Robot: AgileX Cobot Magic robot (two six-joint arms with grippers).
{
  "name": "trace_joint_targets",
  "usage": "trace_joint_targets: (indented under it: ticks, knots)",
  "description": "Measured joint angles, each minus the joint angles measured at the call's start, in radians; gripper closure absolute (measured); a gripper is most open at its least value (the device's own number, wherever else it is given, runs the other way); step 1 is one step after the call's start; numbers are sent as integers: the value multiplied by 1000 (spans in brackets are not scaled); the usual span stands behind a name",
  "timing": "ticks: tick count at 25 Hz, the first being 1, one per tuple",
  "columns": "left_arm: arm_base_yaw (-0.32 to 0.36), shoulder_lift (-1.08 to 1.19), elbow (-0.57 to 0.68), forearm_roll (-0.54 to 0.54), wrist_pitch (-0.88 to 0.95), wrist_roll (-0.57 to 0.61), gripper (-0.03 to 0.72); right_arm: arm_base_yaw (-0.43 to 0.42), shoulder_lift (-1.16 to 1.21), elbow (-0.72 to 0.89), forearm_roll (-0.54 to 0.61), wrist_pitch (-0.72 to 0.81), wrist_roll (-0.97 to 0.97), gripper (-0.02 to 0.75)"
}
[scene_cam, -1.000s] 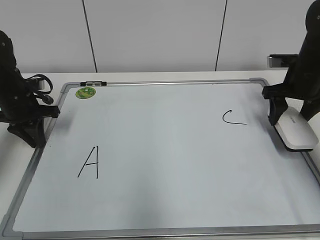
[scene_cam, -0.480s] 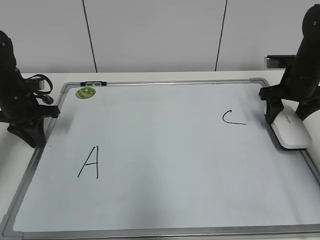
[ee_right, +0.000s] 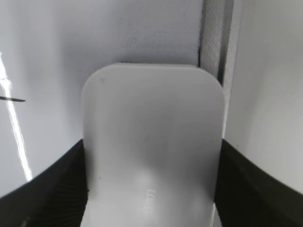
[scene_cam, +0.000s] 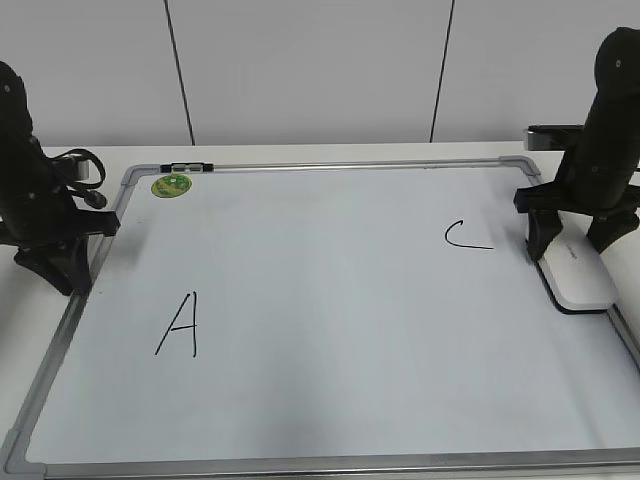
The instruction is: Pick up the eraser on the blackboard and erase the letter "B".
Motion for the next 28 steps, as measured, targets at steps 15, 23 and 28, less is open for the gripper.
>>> trace_joint_targets:
  ticks: [15,23,28]
  knots:
    - [0,-2,-35,10,25,0,367,0,3,-136,-4,88,-2,69]
    - [0,-142,-53,14,89,0,97,0,-16,-144,-4,97,25,121]
    - [0,-210,-55,51,123,0,113,0,-47,-139,-4,99,40,189]
